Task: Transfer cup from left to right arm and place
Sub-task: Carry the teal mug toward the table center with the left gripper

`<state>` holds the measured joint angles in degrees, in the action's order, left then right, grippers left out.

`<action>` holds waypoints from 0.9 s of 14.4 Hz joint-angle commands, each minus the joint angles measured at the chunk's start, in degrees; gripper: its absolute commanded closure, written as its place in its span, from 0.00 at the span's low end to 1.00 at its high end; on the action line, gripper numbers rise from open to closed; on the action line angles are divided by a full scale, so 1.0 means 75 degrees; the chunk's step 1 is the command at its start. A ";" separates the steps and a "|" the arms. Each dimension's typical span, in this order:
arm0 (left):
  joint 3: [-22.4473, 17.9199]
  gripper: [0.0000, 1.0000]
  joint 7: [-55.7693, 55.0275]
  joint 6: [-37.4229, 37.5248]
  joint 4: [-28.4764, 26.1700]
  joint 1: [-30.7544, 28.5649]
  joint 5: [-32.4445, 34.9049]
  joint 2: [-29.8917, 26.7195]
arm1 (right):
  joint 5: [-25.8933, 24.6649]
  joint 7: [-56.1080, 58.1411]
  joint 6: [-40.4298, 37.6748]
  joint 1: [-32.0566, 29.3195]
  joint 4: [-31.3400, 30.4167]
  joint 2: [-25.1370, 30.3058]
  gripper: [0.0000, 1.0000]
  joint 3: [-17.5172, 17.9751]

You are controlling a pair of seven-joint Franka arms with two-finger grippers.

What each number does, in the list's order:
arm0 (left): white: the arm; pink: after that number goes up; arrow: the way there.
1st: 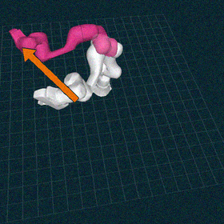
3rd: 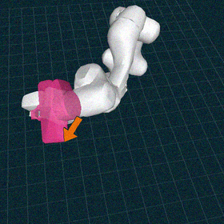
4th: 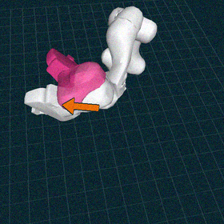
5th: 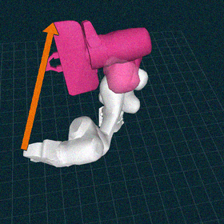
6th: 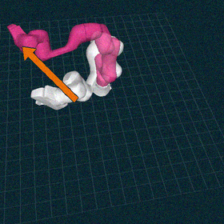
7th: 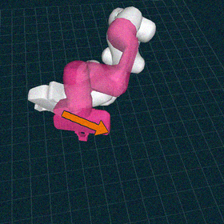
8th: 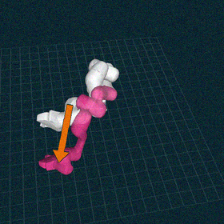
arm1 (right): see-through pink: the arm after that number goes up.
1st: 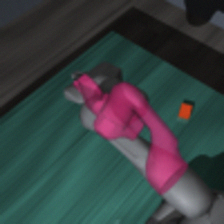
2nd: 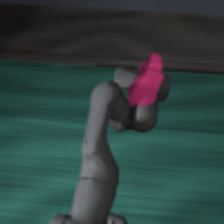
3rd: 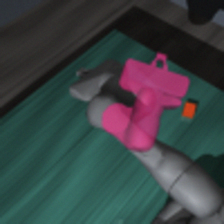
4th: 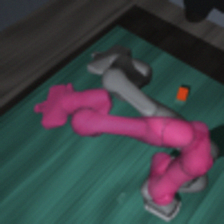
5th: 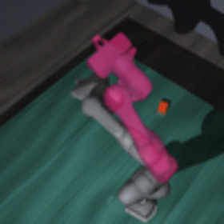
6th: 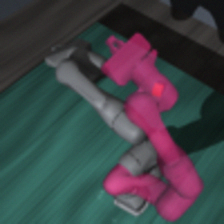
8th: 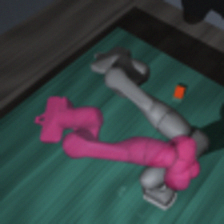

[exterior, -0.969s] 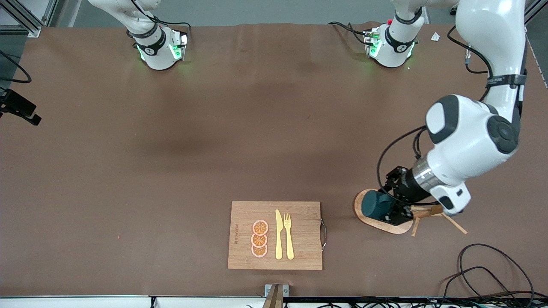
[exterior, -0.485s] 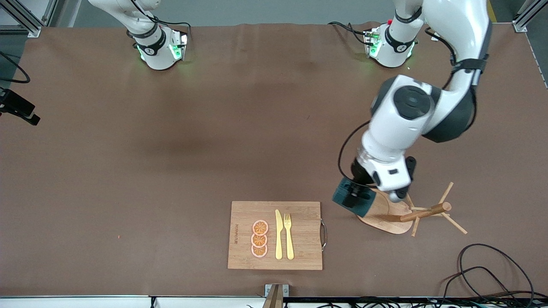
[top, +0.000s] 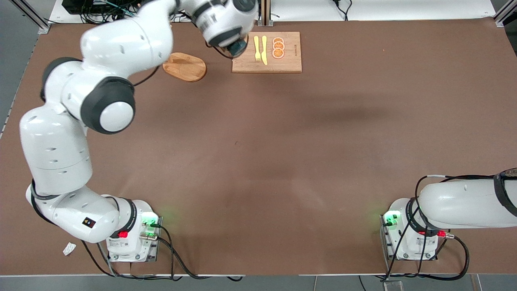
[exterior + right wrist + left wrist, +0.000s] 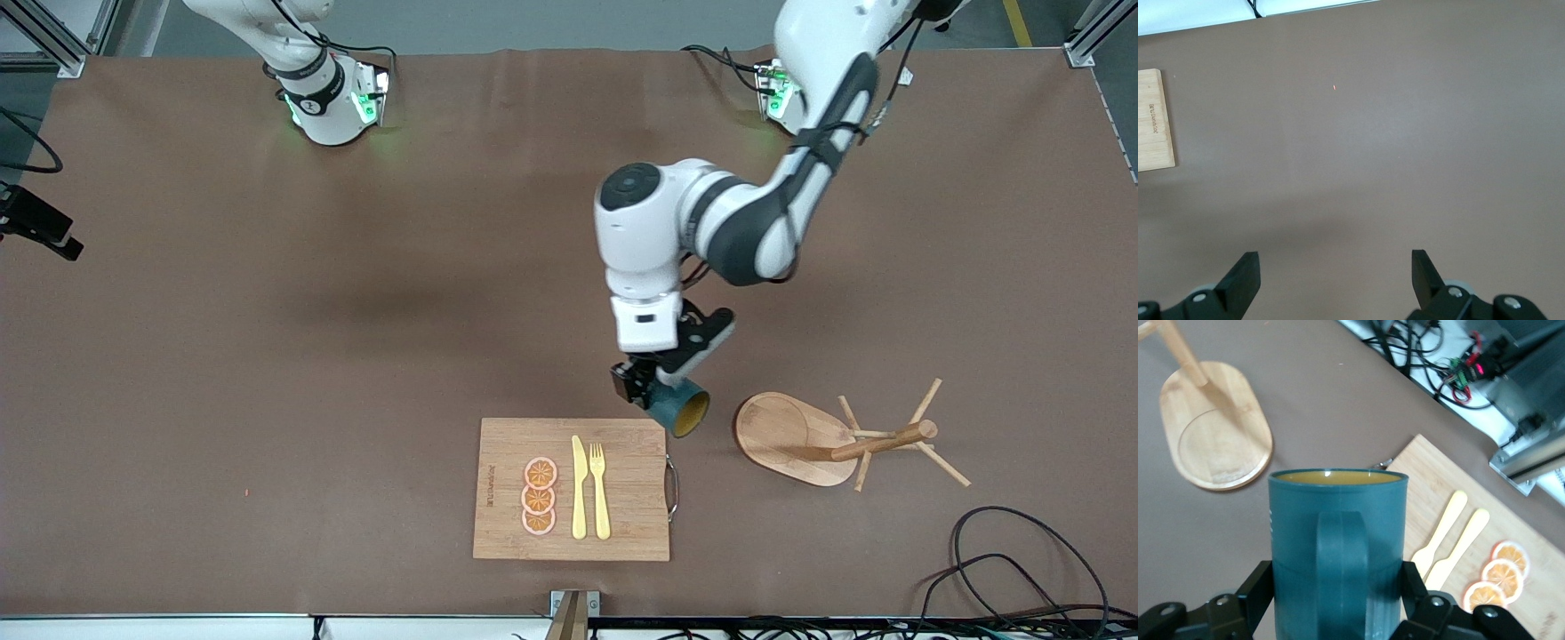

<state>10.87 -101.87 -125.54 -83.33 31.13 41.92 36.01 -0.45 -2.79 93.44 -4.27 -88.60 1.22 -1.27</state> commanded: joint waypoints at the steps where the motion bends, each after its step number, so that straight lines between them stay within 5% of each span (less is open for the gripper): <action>1: -0.0148 0.41 -0.0607 0.0063 0.0154 0.0616 0.1332 0.0576 | -0.0011 0.0009 0.0092 -0.0180 -0.0246 0.0213 0.00 0.0134; 8: -0.0428 0.45 -0.1780 0.0437 0.0305 0.1823 0.3223 0.1479 | -0.0011 0.0009 0.0092 -0.0192 -0.0246 0.0213 0.00 0.0134; 13: -0.1576 0.45 -0.1828 0.0755 0.0880 0.3160 0.3247 0.2312 | -0.0011 0.0009 0.0092 -0.0192 -0.0257 0.0213 0.00 0.0134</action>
<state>2.28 -114.96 -121.17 -80.03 51.68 64.92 50.35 -0.45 -2.79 93.44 -4.31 -88.69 1.22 -1.27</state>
